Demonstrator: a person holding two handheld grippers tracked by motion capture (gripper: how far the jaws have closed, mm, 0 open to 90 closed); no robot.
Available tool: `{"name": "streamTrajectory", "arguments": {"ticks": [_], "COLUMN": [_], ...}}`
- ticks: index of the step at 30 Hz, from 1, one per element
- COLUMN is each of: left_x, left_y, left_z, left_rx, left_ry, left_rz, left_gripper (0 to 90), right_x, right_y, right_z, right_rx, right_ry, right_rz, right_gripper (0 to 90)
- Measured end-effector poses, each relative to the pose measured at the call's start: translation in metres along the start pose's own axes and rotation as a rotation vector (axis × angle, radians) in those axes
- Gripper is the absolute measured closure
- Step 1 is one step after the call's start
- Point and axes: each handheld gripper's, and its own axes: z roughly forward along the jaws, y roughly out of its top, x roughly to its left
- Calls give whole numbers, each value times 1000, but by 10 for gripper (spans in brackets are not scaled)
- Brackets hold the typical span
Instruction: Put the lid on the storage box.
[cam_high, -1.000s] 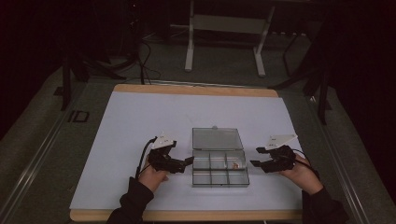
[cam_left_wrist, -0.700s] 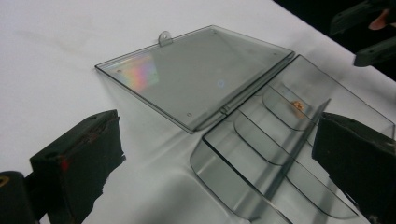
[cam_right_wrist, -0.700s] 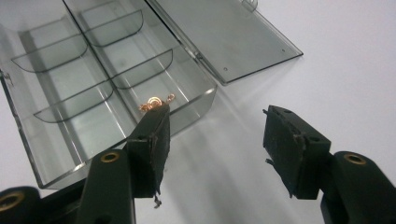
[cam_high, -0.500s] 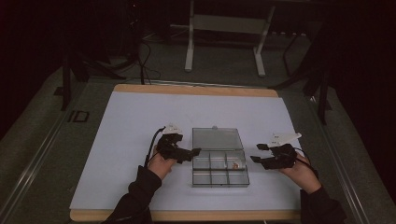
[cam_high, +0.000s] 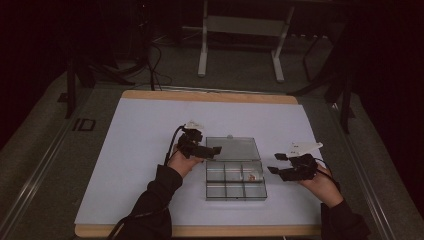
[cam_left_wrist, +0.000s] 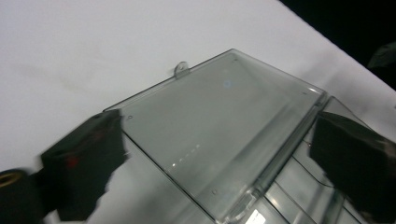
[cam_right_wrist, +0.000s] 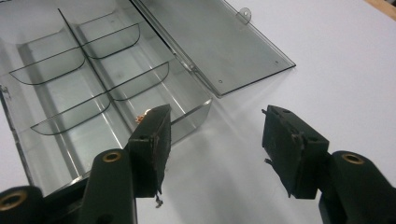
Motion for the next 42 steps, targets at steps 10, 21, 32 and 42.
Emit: {"name": "streamTrajectory", "arguments": {"ticks": [10, 21, 32, 42], "left_x": [7, 10, 21, 24], "left_y": [-4, -13, -20, -19], "left_z": [9, 19, 23, 23], "left_rx": [54, 123, 156, 160], "left_ry": [18, 0, -70, -102], "left_rz": [-137, -225, -276, -293], "left_gripper": [163, 239, 371, 419], "right_x": [1, 3, 5, 5], "right_y": [1, 4, 7, 5], "right_z": [1, 2, 7, 10], "right_rx": [5, 6, 6, 4], "right_ry": [5, 6, 8, 6], "right_rz": [-6, -19, -23, -7], "right_gripper": [424, 440, 439, 434]}}
